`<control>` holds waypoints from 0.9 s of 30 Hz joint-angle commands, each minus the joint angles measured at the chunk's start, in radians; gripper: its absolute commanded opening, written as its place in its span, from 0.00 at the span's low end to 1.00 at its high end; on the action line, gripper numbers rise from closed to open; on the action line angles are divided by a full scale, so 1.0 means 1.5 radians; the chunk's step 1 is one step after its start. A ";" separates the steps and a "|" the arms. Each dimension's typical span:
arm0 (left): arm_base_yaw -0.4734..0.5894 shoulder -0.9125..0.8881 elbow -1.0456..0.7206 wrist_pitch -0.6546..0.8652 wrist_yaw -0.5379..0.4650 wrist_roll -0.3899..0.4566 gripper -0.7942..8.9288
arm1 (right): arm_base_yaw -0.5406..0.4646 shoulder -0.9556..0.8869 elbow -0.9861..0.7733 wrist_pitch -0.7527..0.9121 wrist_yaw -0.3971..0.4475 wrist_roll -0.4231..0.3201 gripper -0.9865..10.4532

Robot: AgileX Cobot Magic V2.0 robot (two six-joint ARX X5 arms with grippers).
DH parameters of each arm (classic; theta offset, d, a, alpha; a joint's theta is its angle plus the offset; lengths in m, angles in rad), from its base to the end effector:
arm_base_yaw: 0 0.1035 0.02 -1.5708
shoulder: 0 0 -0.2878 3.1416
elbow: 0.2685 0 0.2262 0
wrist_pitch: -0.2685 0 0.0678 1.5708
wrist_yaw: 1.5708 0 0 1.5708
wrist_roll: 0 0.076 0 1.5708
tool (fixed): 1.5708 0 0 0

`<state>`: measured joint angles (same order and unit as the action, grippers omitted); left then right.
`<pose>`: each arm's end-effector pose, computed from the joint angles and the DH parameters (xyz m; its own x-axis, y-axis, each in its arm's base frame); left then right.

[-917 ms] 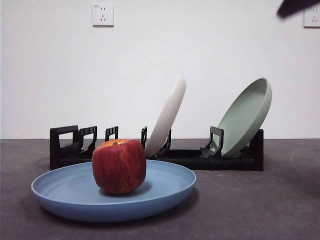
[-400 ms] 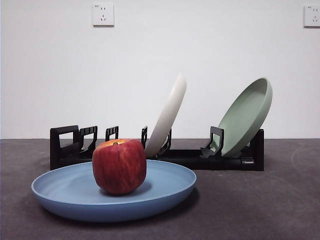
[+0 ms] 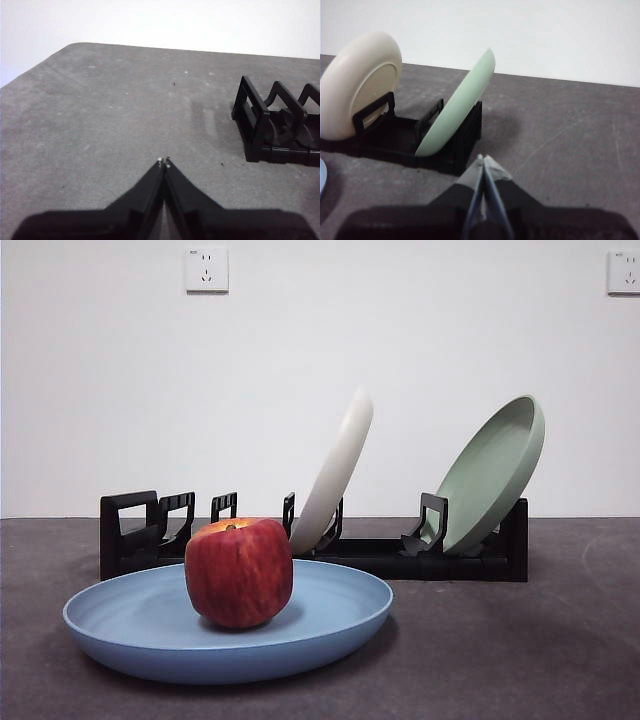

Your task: Take the blue plate from the plate rack,put the plate on the table,take the apple from the table,put the apple in the plate

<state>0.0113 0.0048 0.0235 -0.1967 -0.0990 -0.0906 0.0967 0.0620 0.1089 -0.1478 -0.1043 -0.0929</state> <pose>0.0902 0.0085 0.1436 0.9782 0.1099 -0.1762 -0.1241 0.9897 -0.0716 0.0893 0.0166 0.1771 0.9748 0.1992 -0.1002 -0.2076 0.9748 -0.0818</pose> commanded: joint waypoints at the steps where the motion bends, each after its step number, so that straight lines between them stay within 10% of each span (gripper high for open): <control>1: 0.002 -0.001 -0.008 -0.001 0.000 -0.005 0.08 | -0.002 -0.028 -0.034 0.008 0.001 0.022 0.09; 27: 0.002 -0.001 -0.008 -0.001 0.000 -0.005 0.08 | -0.002 -0.041 -0.068 -0.020 0.005 0.073 0.09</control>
<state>0.0113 0.0048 0.0235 -0.1970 -0.0986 -0.0906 0.0963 0.0040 0.0193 -0.1722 -0.0975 0.0044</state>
